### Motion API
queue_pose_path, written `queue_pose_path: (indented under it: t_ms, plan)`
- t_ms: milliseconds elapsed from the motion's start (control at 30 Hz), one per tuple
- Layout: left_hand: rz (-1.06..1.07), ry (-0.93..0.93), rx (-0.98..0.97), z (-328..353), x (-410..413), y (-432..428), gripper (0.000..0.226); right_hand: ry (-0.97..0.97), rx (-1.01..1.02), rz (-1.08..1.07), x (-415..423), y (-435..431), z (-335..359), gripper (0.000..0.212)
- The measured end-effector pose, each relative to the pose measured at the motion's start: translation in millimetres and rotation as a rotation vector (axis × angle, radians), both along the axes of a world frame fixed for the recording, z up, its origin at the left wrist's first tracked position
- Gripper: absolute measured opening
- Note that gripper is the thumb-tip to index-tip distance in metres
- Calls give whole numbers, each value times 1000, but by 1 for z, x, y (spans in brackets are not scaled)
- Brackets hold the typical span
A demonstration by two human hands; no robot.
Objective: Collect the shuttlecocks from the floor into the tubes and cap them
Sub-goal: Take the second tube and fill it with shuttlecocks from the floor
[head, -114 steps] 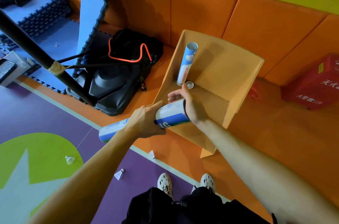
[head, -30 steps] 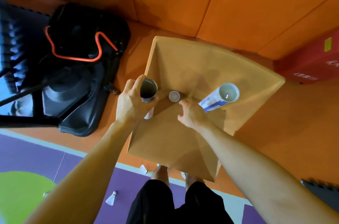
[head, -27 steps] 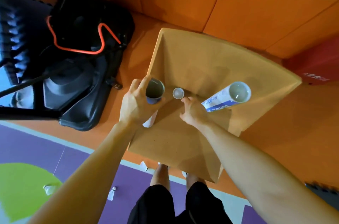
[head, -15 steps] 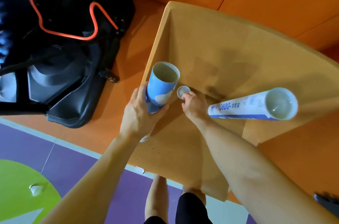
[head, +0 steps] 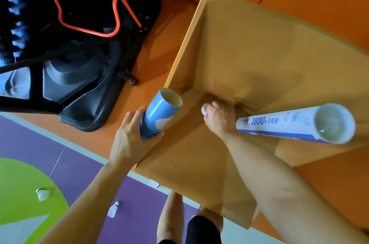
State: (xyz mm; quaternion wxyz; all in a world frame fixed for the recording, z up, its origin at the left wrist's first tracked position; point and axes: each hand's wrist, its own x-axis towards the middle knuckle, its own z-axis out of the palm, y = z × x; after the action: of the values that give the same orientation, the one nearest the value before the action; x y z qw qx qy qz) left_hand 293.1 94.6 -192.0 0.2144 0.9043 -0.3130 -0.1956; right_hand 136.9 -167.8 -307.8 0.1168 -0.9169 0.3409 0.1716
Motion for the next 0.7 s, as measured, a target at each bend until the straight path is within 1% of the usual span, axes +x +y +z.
queue_pose_path:
  t_ms: [100, 200, 267, 333, 400, 500, 567, 633, 700]
  plan:
    - [54, 65, 8, 8, -13, 20, 89, -142, 141, -58, -13, 18, 31, 10]
    - [139, 114, 8, 24, -34, 47, 89, -201, 261, 48, -22, 38, 73, 7]
    - [223, 148, 12, 35, -54, 69, 87, -209, 386, 98, -27, 56, 102, 5]
    - [308, 177, 1, 44, -79, 92, 88, -216, 518, 96, -33, 78, 124, 18]
    - [389, 171, 2, 53, -109, 113, 88, -261, 640, 20, -33, 103, 143, 25]
    - [479, 175, 54, 61, -154, 146, 89, -299, 887, -231, -31, 141, 158, 33]
    - [548, 189, 76, 63, -182, 171, 89, -326, 1018, -336, -31, 166, 155, 38]
    - [634, 202, 56, 66, -209, 197, 86, -269, 1056, -327, -39, 188, 150, 31]
    - [722, 202, 27, 68, -235, 224, 81, -232, 1000, -260, -47, 212, 148, 27]
